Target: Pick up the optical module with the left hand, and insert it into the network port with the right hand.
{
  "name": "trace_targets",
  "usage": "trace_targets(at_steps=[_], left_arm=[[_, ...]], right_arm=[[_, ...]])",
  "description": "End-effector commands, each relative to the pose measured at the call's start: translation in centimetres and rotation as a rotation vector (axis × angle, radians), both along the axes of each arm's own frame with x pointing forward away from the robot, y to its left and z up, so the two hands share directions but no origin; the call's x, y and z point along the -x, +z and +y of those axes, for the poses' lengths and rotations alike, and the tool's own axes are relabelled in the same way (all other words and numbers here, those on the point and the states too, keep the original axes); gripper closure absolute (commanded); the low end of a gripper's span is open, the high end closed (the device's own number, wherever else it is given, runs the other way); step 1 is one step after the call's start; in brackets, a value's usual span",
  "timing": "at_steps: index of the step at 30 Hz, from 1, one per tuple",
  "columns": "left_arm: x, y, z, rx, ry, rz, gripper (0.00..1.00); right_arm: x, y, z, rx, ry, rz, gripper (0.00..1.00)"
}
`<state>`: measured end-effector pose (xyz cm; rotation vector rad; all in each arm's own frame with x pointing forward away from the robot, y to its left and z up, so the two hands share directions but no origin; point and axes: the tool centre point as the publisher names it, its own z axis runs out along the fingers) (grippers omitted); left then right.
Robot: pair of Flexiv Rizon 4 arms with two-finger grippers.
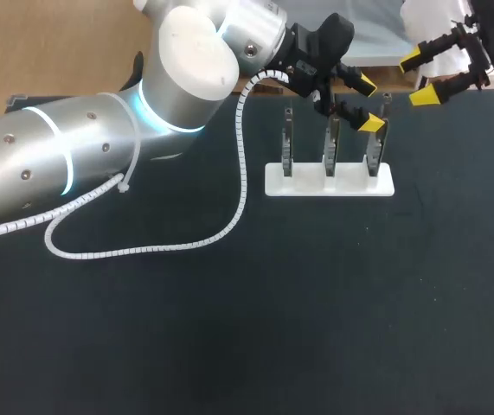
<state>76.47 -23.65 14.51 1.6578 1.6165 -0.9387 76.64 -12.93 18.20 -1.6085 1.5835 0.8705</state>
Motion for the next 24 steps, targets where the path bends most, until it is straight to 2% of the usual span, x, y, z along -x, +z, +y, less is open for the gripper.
trace_targets(at_steps=[1, 11, 24], left_arm=[[-0.2, 0.0, -0.1, -0.004, -0.004, 0.002, 0.0], [-0.2, 0.0, -0.1, -0.004, -0.004, 0.002, 0.0], [-0.2, 0.0, -0.1, -0.004, -0.004, 0.002, 0.0]], right_arm=[[0.3, 0.2, 0.1, -0.001, -0.022, -0.006, 1.0], [-0.5, 0.5, 1.4, -0.004, -0.023, -0.042, 1.0], [-1.0, 0.2, 3.0, 0.005, 0.026, -0.04, 1.0]])
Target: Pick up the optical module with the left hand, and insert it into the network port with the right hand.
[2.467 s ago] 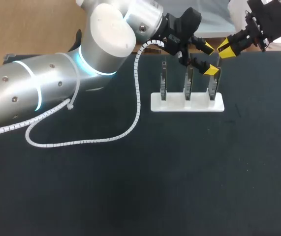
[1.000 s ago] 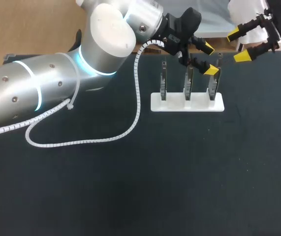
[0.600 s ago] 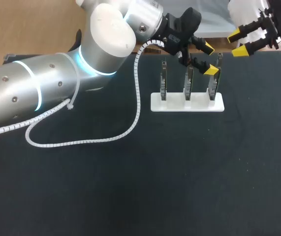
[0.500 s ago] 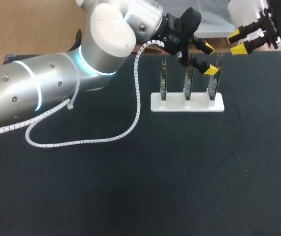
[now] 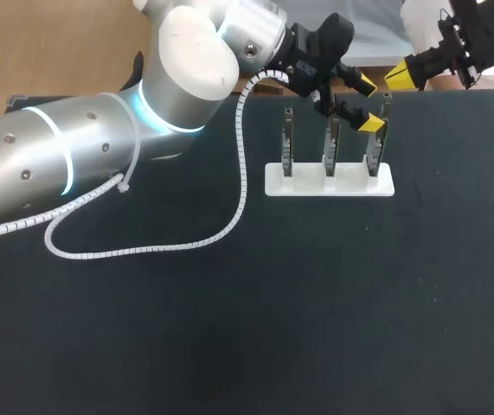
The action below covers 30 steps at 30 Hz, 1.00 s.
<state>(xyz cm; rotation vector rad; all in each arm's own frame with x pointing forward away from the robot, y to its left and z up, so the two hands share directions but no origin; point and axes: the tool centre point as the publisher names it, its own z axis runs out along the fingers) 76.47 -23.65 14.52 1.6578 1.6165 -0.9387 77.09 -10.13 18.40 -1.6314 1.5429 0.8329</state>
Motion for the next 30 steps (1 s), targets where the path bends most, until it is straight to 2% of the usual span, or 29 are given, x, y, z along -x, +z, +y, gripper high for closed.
trace_targets(at_steps=[1, 30], left_arm=[[-0.2, 0.0, -0.1, -0.004, -0.004, 0.002, 0.0], [-0.2, 0.0, -0.1, -0.004, -0.004, 0.002, 0.0]], right_arm=[[-0.6, -0.1, 0.3, 0.004, 0.013, 0.008, 1.0], [0.0, -1.6, 0.0, 0.018, 0.01, 0.051, 1.0]])
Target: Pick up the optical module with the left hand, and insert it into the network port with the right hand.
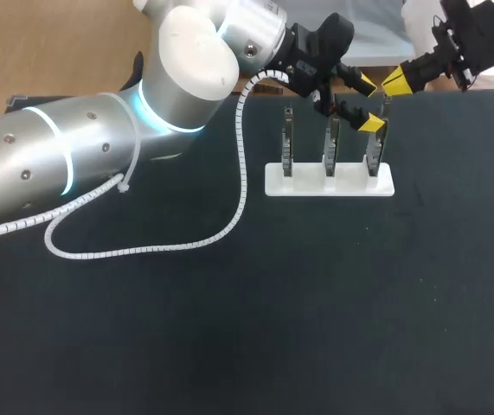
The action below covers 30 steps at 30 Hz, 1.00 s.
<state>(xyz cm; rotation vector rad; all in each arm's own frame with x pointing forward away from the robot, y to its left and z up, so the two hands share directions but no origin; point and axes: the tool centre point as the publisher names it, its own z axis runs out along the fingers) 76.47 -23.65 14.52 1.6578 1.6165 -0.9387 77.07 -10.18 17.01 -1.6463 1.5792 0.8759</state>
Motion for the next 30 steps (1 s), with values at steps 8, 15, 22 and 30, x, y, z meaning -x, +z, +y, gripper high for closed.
trace_targets(at_steps=[8, 15, 22, 30], left_arm=[[-0.2, 0.0, -0.1, -0.004, -0.004, 0.002, 0.0], [-0.2, 0.0, -0.1, -0.004, -0.004, 0.002, 0.0], [-0.2, 0.0, -0.1, -0.004, -0.004, 0.002, 0.0], [-0.2, 0.0, -0.1, -0.004, -0.004, 0.002, 0.0]], right_arm=[[0.0, -0.7, 0.1, 0.01, -0.006, 0.008, 1.0], [0.1, -1.4, 0.3, 0.009, -0.006, 0.026, 1.0], [0.3, -2.0, 0.2, 0.01, -0.006, 0.044, 1.0], [0.2, -2.7, 0.1, 0.008, -0.009, 0.063, 1.0]])
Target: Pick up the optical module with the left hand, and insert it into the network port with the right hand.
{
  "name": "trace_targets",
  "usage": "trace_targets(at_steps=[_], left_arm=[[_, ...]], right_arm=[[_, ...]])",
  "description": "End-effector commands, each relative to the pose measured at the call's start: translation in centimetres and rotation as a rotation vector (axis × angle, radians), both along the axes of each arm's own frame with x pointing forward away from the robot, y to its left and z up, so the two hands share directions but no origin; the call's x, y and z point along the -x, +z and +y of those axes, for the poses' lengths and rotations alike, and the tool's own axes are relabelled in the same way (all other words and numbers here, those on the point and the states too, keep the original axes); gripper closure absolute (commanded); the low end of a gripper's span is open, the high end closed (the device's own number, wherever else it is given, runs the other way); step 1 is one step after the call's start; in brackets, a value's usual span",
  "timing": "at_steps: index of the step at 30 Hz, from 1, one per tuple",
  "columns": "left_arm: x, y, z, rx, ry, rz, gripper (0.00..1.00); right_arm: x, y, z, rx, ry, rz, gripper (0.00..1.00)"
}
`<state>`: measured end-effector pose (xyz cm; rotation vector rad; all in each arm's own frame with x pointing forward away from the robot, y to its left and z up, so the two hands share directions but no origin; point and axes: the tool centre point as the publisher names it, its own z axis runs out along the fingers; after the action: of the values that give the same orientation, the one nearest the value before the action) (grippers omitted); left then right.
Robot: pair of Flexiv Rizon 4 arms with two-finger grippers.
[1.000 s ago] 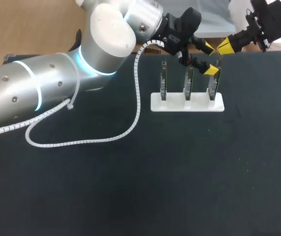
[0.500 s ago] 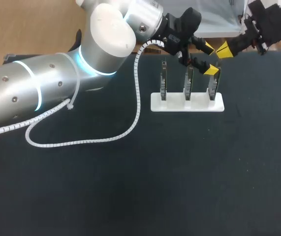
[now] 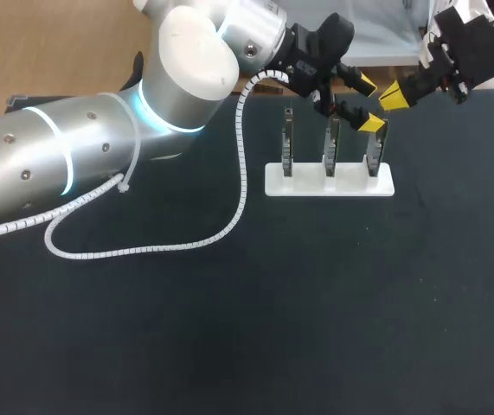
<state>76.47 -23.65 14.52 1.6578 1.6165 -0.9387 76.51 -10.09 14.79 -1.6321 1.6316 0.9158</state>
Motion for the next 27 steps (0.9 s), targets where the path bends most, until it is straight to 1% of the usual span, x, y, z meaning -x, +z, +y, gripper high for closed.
trace_targets(at_steps=[1, 18, 27], left_arm=[[-0.2, 0.0, -0.1, -0.004, -0.004, 0.002, 0.0], [-0.2, 0.0, -0.1, -0.004, -0.004, 0.002, 0.0], [-0.2, 0.0, -0.1, -0.004, -0.004, 0.002, 0.0]], right_arm=[[-0.4, -0.5, 0.0, -0.003, 0.002, 0.009, 1.0], [-0.3, -1.4, 0.1, 0.004, 0.004, 0.023, 1.0], [-0.2, -1.6, 0.2, -0.009, 0.001, 0.028, 1.0]])
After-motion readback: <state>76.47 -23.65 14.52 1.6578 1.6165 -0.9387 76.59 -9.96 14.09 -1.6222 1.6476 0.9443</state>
